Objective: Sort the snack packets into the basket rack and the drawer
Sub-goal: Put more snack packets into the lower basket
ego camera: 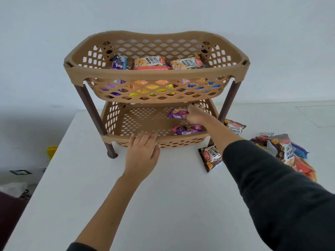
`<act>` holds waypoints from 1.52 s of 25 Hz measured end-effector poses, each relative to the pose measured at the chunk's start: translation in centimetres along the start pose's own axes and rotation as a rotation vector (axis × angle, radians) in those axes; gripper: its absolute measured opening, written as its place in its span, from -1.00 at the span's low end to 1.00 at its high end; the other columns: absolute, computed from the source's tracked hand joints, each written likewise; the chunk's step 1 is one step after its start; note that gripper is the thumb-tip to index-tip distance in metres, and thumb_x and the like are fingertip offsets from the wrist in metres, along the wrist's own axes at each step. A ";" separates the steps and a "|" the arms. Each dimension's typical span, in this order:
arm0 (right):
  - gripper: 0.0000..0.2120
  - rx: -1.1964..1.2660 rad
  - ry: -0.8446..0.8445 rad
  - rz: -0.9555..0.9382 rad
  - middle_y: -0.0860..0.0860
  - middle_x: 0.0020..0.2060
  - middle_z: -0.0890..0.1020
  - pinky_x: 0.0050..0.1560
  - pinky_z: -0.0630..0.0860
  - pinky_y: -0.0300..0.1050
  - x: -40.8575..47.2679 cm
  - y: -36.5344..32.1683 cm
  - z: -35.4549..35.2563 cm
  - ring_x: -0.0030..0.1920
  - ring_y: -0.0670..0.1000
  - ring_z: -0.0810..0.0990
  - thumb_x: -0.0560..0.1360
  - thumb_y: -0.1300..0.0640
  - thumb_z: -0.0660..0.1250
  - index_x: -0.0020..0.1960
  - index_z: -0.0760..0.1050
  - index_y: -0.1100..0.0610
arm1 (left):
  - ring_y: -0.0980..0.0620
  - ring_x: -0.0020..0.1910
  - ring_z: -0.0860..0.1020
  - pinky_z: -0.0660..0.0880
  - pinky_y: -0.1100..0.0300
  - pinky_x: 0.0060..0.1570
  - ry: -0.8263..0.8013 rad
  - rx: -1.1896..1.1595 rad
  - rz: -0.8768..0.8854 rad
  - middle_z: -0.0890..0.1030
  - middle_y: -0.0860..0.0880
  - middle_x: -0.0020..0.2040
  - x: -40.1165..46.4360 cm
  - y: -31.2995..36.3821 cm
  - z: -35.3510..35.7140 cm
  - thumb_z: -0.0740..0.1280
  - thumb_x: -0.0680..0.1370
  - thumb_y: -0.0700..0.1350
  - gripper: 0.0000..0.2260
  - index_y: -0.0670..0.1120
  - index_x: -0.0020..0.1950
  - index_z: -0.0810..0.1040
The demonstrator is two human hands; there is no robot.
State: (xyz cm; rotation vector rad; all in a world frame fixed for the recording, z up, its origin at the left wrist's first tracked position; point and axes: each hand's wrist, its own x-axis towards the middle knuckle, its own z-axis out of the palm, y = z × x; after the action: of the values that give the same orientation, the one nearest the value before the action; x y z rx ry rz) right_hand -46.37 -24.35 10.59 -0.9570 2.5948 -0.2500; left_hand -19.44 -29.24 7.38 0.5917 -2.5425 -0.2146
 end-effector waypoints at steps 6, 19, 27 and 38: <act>-0.40 -0.224 -0.066 -0.014 0.16 0.54 -0.08 0.41 -0.05 0.43 1.6 1.1 1.1 0.49 0.36 -0.16 0.49 0.37 0.21 0.47 0.16 0.06 | -0.09 0.21 0.50 0.31 -0.18 0.33 -0.021 -0.030 -0.005 0.60 -0.07 0.13 0.0 -0.2 0.3 0.13 0.56 0.01 -0.63 -0.12 0.26 0.52; -0.41 -0.288 0.108 -0.109 0.13 0.50 0.14 0.40 -0.12 0.40 -0.6 0.6 1.4 0.51 0.32 -0.05 0.53 0.38 0.20 0.48 0.21 -0.01 | -0.09 0.21 0.50 0.26 -0.16 0.34 0.000 0.031 0.042 0.58 -0.09 0.16 -0.1 -0.4 0.6 0.13 0.56 0.01 -0.61 -0.13 0.29 0.50; -0.60 -0.029 0.509 -0.371 0.13 0.31 0.46 0.25 0.37 0.30 -9.0 -2.1 2.0 0.34 0.22 0.38 0.55 0.24 0.23 0.38 0.36 0.10 | -0.13 0.21 0.47 0.25 -0.21 0.35 0.019 0.011 0.061 0.57 -0.14 0.15 -0.2 -0.3 0.4 0.11 0.52 -0.08 -0.61 -0.17 0.27 0.50; -0.65 0.150 0.799 -0.003 0.22 0.03 0.58 -0.12 0.52 0.09 -19.1 12.8 8.7 0.01 0.28 0.55 0.38 0.41 0.21 0.14 0.52 0.27 | -0.25 0.17 0.44 0.19 -0.20 0.33 -0.014 0.083 0.105 0.55 -0.24 0.11 -0.2 0.3 0.0 0.20 0.36 -0.17 -0.55 -0.27 0.23 0.47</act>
State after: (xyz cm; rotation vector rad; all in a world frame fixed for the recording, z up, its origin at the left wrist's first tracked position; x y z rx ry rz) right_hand -37.02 -2.52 4.12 -0.9337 3.1979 -0.9885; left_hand -19.40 -28.85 7.37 0.4879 -2.5977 -0.0760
